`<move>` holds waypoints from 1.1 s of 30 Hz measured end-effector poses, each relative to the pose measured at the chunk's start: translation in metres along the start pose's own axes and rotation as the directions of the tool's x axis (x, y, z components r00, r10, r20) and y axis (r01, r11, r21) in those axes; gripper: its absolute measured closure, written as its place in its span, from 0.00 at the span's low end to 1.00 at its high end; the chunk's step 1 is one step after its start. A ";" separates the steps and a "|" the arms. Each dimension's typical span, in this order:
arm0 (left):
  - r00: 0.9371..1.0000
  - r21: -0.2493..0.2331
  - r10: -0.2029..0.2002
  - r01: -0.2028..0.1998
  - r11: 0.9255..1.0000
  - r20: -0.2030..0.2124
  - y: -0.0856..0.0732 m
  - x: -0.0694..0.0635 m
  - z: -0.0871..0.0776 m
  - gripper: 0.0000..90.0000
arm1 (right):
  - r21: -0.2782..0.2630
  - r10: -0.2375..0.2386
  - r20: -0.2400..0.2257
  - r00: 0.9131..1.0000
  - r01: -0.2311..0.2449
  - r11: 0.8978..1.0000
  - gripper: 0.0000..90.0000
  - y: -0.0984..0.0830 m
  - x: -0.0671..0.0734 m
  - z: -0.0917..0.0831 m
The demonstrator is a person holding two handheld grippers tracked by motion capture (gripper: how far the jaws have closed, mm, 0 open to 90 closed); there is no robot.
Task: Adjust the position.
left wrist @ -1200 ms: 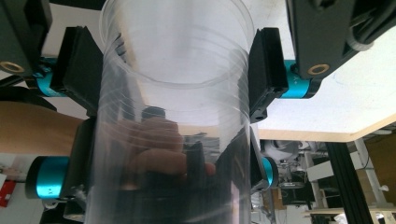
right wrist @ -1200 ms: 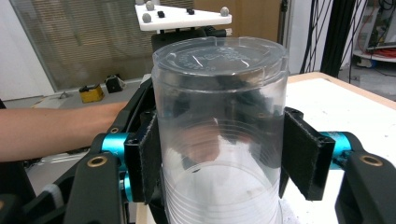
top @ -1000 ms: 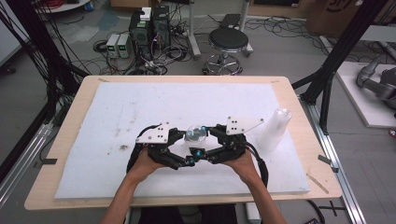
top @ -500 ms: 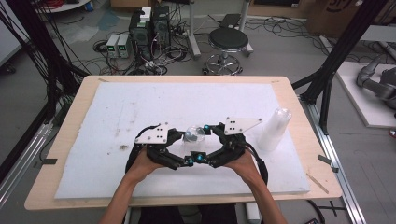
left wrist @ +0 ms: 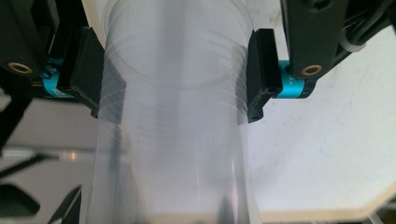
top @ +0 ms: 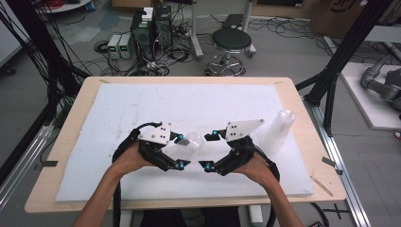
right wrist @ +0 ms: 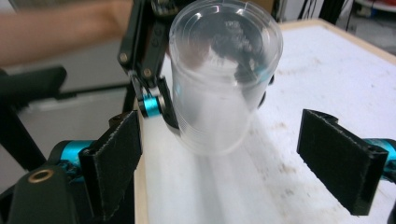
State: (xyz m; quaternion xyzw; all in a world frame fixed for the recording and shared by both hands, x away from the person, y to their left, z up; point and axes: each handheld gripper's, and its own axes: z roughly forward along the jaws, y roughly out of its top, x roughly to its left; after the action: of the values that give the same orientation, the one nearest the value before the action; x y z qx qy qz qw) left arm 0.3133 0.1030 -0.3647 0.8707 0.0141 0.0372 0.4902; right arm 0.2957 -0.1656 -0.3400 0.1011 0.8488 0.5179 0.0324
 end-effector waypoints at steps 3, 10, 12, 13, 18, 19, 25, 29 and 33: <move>0.999 0.098 0.023 -0.026 0.995 0.028 0.006 0.000 0.000 0.37 | 0.067 -0.025 -0.002 1.000 0.025 0.997 0.15 0.006 0.002 0.000; 0.997 0.286 0.058 -0.072 0.956 0.059 0.019 0.000 0.001 0.37 | 0.216 -0.089 -0.012 0.996 0.090 0.972 0.15 0.022 0.006 0.003; 0.996 0.350 0.064 -0.083 0.933 0.067 0.023 0.001 0.002 0.37 | 0.251 -0.096 -0.019 0.995 0.098 0.963 0.15 0.025 0.006 0.003; 0.995 0.376 0.070 -0.093 0.922 0.073 0.025 0.002 0.002 0.37 | 0.269 -0.101 -0.020 0.995 0.103 0.958 0.15 0.026 0.006 0.004; 0.993 0.452 0.080 -0.111 0.885 0.087 0.031 0.003 0.004 0.37 | 0.348 -0.123 -0.025 0.992 0.124 0.929 0.15 0.030 0.006 0.009; 0.994 0.458 0.074 -0.106 0.883 0.086 0.032 0.004 0.004 0.37 | 0.357 -0.122 -0.026 0.992 0.123 0.926 0.15 0.031 0.006 0.010; 0.993 0.483 0.068 -0.105 0.870 0.095 0.035 0.005 0.006 0.37 | 0.392 -0.127 -0.031 0.991 0.129 0.911 0.15 0.033 0.005 0.015; 0.992 0.481 0.072 -0.114 0.869 0.106 0.037 0.004 0.011 0.37 | 0.401 -0.131 -0.036 0.991 0.134 0.906 0.15 0.035 0.003 0.020; 0.991 0.478 0.071 -0.118 0.870 0.115 0.038 0.004 0.014 0.37 | 0.410 -0.134 -0.040 0.990 0.139 0.901 0.15 0.036 0.004 0.025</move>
State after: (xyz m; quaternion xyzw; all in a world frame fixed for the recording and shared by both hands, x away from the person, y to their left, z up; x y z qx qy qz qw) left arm 0.3175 0.0718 -0.3391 0.9660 -0.0425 0.0155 0.2546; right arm 0.3006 -0.1275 -0.3195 0.0432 0.9440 0.3244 0.0421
